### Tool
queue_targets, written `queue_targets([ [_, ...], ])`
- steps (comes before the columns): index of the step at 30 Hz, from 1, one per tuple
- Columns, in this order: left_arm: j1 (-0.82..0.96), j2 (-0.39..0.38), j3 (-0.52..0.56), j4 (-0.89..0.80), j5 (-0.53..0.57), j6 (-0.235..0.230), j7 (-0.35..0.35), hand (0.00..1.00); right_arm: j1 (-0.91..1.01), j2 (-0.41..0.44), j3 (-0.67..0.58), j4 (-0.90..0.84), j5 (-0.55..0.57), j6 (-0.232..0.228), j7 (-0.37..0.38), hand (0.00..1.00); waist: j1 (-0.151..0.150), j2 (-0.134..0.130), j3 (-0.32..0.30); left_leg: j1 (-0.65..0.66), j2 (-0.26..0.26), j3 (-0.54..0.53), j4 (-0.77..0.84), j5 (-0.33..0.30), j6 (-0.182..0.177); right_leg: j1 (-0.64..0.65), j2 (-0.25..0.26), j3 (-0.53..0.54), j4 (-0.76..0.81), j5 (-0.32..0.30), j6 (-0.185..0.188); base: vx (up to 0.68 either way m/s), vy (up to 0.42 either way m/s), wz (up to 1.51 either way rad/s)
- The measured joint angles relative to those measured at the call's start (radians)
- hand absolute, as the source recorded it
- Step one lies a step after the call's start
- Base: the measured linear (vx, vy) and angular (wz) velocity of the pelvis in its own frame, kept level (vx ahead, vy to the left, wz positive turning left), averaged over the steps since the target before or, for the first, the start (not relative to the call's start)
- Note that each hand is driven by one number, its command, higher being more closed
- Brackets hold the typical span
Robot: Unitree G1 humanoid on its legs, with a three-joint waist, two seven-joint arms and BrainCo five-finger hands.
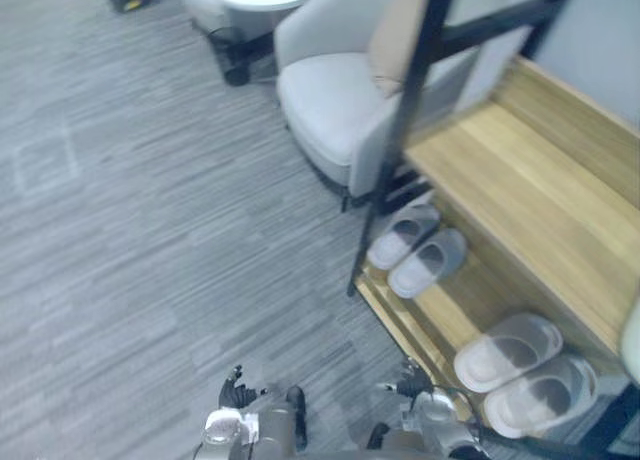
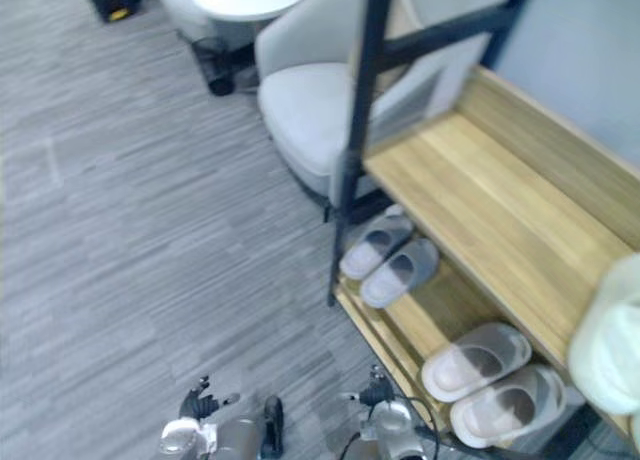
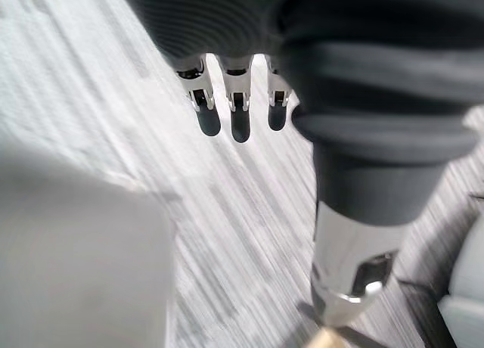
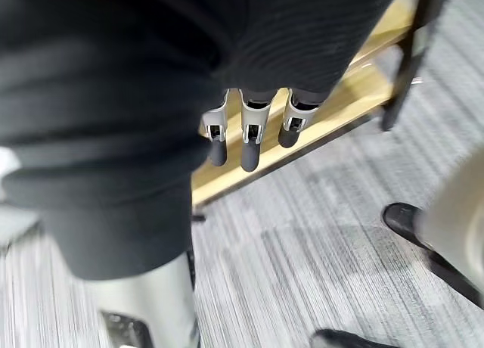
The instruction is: Organize the slippers on the shoe rack
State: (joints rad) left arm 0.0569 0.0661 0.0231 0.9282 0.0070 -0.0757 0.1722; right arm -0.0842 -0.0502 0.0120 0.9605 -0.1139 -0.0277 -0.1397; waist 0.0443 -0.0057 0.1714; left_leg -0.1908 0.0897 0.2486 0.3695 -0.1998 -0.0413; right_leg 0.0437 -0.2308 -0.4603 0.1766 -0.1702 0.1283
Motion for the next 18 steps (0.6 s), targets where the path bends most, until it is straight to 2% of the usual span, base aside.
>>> queue_targets([
  [1,0.000,0.001,0.000,0.004,0.000,0.000,-0.001,0.00,0.000,0.000,0.000,-0.001,0.000,-0.001,0.002,0.00,-0.001,-0.001,0.001,0.000,-0.007,-0.006,0.001,-0.001,0.002,0.009,-0.002,-0.004,-0.010,0.010,0.005,-0.02,0.347,0.55],
  [2,-0.005,0.004,0.000,0.004,-0.001,-0.004,-0.001,0.00,0.006,0.014,0.002,0.000,0.000,-0.002,0.003,0.00,0.006,-0.009,-0.002,0.000,-0.044,-0.027,-0.001,-0.008,0.024,0.030,-0.024,-0.025,-0.025,0.030,0.015,-0.04,0.217,0.38],
  [4,-0.005,0.004,0.000,0.005,0.000,-0.005,-0.001,0.00,0.001,0.025,0.002,0.000,0.000,-0.002,0.006,0.00,0.008,-0.011,-0.003,0.006,-0.074,-0.043,-0.003,-0.030,0.044,0.031,-0.053,-0.030,0.006,0.028,0.018,-0.02,0.242,0.36],
  [5,-0.005,-0.001,0.001,0.006,0.000,-0.005,-0.001,0.00,0.003,0.031,0.002,0.000,-0.001,-0.001,0.007,0.00,0.008,-0.008,0.000,0.017,-0.091,-0.046,-0.005,-0.049,0.070,0.008,-0.091,-0.019,0.098,0.027,0.021,-0.01,0.261,0.27],
  [6,-0.003,0.000,0.000,0.006,0.000,-0.005,-0.001,0.00,0.006,0.033,0.003,0.001,0.000,-0.001,0.009,0.00,0.008,-0.006,0.001,0.020,-0.095,-0.047,-0.007,-0.052,0.075,-0.015,-0.109,-0.008,0.162,0.030,0.018,-0.02,0.233,0.24],
  [7,-0.003,0.002,-0.002,0.007,0.001,-0.005,-0.001,0.00,0.014,0.037,0.012,0.001,0.000,0.000,0.014,0.00,0.008,-0.009,0.005,0.041,-0.105,-0.055,-0.015,-0.056,0.082,-0.066,-0.145,0.026,0.307,0.048,-0.009,0.03,0.188,0.27],
  [8,-0.002,0.005,-0.003,0.007,0.000,-0.005,-0.002,0.00,0.022,0.039,0.029,0.001,-0.001,0.000,0.016,0.00,0.006,-0.009,0.015,0.075,-0.108,-0.077,-0.019,-0.061,0.089,-0.139,-0.155,0.098,0.473,0.068,-0.083,0.10,0.173,0.39],
  [9,-0.002,0.014,-0.006,0.009,0.001,-0.003,-0.002,0.00,0.033,0.044,0.035,0.001,-0.001,0.000,0.021,0.00,-0.001,-0.011,0.019,0.093,-0.111,-0.102,-0.030,-0.062,0.093,-0.185,-0.130,0.157,0.572,0.041,-0.089,0.23,0.113,0.68],
  [10,0.000,0.027,-0.005,0.010,0.003,0.003,-0.002,0.00,0.060,0.053,0.039,-0.004,-0.001,-0.003,0.022,0.00,-0.011,-0.028,0.013,0.136,-0.118,-0.157,-0.082,-0.055,0.106,-0.239,-0.041,0.221,0.628,-0.046,-0.062,0.18,0.055,0.56],
  [11,0.001,0.027,-0.005,0.010,0.003,0.003,-0.001,0.00,0.060,0.052,0.039,-0.004,-0.002,-0.003,0.022,0.00,-0.011,-0.029,0.013,0.139,-0.118,-0.161,-0.084,-0.055,0.107,-0.241,-0.035,0.222,0.626,-0.051,-0.062,0.21,0.024,0.65],
  [12,-0.001,0.026,-0.006,0.016,0.007,0.003,-0.001,0.00,0.059,0.047,0.038,-0.003,-0.001,-0.009,0.022,0.00,-0.016,-0.032,0.012,0.152,-0.118,-0.194,-0.105,-0.051,0.111,-0.269,0.015,0.221,0.590,-0.086,-0.063,0.14,-0.004,0.53],
  [13,-0.005,0.024,-0.008,0.019,0.009,0.004,-0.002,0.00,0.057,0.043,0.036,-0.003,0.000,-0.012,0.022,0.00,-0.021,-0.035,0.013,0.160,-0.120,-0.222,-0.122,-0.048,0.110,-0.294,0.052,0.215,0.533,-0.093,-0.061,0.25,-0.032,0.88],
  [15,-0.015,0.020,-0.010,0.020,0.009,0.006,-0.001,0.00,0.043,0.037,0.030,-0.003,0.002,-0.013,0.021,0.00,-0.045,-0.035,0.013,0.171,-0.136,-0.324,-0.149,-0.049,0.101,-0.350,0.120,0.245,0.362,-0.086,-0.056,0.34,-0.109,1.33],
  [16,-0.015,0.019,-0.011,0.020,0.009,0.006,-0.002,0.00,0.044,0.036,0.030,-0.002,0.002,-0.013,0.021,0.00,-0.052,-0.035,0.013,0.177,-0.140,-0.352,-0.154,-0.051,0.086,-0.354,0.130,0.262,0.317,-0.077,-0.063,0.36,-0.166,1.68],
  [17,-0.015,0.018,-0.010,0.024,0.009,0.005,-0.002,0.00,0.048,0.034,0.028,-0.001,0.005,-0.013,0.021,0.00,-0.062,-0.037,0.012,0.179,-0.150,-0.405,-0.146,-0.061,0.077,-0.350,0.131,0.277,0.267,-0.060,-0.089,0.42,-0.256,1.82],
  [18,-0.014,0.016,-0.005,0.028,0.009,0.004,-0.002,0.00,0.053,0.031,0.027,0.002,0.005,-0.012,0.022,0.00,-0.059,-0.049,0.006,0.193,-0.153,-0.473,-0.113,-0.088,0.056,-0.326,0.130,0.260,0.228,0.003,-0.132,0.64,-0.352,2.01],
])
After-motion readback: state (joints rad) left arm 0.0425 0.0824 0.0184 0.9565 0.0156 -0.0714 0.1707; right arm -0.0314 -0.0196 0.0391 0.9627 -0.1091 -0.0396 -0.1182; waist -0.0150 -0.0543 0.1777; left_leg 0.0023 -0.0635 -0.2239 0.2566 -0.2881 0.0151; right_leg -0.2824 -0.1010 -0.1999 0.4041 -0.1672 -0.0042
